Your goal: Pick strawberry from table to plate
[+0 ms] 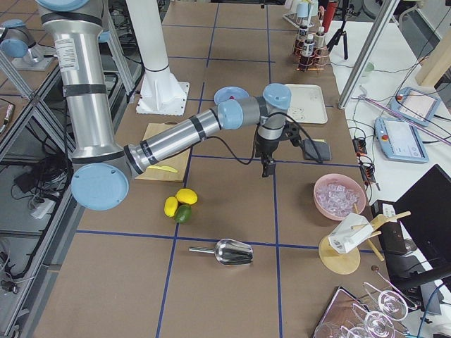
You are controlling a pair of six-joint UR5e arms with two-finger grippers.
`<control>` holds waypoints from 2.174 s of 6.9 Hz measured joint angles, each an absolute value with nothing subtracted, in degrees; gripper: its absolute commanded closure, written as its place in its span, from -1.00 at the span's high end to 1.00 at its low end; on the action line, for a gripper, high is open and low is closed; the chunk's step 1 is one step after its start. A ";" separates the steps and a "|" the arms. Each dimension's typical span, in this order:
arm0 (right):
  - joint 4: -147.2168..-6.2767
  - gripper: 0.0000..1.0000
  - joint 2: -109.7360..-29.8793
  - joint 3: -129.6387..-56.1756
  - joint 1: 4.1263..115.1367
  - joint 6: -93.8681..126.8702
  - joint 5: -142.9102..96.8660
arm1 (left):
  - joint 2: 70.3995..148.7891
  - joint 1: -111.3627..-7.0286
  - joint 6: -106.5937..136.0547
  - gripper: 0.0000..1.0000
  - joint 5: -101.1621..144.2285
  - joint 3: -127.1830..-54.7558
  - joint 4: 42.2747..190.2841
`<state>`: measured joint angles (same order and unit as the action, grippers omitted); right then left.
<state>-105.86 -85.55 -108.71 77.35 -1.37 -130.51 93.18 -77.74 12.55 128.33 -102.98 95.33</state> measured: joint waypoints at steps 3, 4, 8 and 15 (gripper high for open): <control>-96.53 1.00 -91.10 -95.92 88.09 -15.24 -136.10 | 90.41 -83.31 2.98 1.00 128.50 -99.44 95.00; -92.75 1.00 -91.16 -92.42 89.22 -16.04 -136.43 | 88.86 -84.81 0.81 1.00 128.52 -98.79 94.56; -88.26 1.00 -90.59 -91.98 89.89 -10.87 -136.71 | 86.79 -87.59 -4.29 1.00 129.23 -97.14 89.78; -88.23 1.00 -90.95 -91.94 89.91 -7.84 -138.08 | 86.57 -89.29 -4.48 1.00 131.83 -96.94 88.33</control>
